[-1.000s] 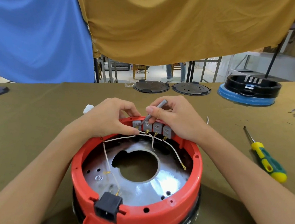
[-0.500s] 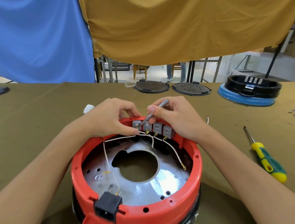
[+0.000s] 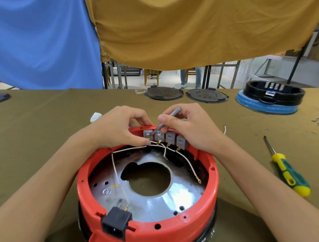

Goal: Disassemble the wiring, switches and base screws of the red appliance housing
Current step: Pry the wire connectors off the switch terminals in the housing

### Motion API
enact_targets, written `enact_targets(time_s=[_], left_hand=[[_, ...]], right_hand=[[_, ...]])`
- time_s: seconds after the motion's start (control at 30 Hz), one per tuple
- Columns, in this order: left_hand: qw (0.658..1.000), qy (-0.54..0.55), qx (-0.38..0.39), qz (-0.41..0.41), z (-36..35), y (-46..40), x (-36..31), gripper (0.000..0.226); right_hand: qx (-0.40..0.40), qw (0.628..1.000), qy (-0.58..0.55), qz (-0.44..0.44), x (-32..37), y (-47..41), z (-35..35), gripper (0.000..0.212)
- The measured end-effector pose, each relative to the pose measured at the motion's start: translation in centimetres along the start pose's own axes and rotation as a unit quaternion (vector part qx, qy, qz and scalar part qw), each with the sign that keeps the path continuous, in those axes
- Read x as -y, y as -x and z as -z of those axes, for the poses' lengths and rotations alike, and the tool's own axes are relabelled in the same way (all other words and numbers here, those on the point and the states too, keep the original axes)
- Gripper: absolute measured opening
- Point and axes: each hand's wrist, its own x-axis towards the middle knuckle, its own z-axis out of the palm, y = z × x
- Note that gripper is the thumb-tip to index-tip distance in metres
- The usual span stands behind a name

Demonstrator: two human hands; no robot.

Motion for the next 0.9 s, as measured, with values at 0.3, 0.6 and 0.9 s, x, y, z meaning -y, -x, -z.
enact_targets(time_s=[0.3,0.6,0.9], left_hand=[[0.999,-0.010,-0.006,-0.034,-0.06,0.10,-0.44,0.040],[0.994,-0.063,0.006,-0.091,-0.15,0.00,-0.77,0.015],[0.995,-0.044,0.012,-0.089,-0.13,0.08,-0.82,0.016]], right_hand=[[0.005,1.000,0.015,0.001,0.25,0.01,0.07,0.014],[0.004,1.000,0.015,-0.008,0.23,0.06,0.04,0.017],[0.013,1.000,0.003,-0.020,0.03,-0.10,0.04,0.013]])
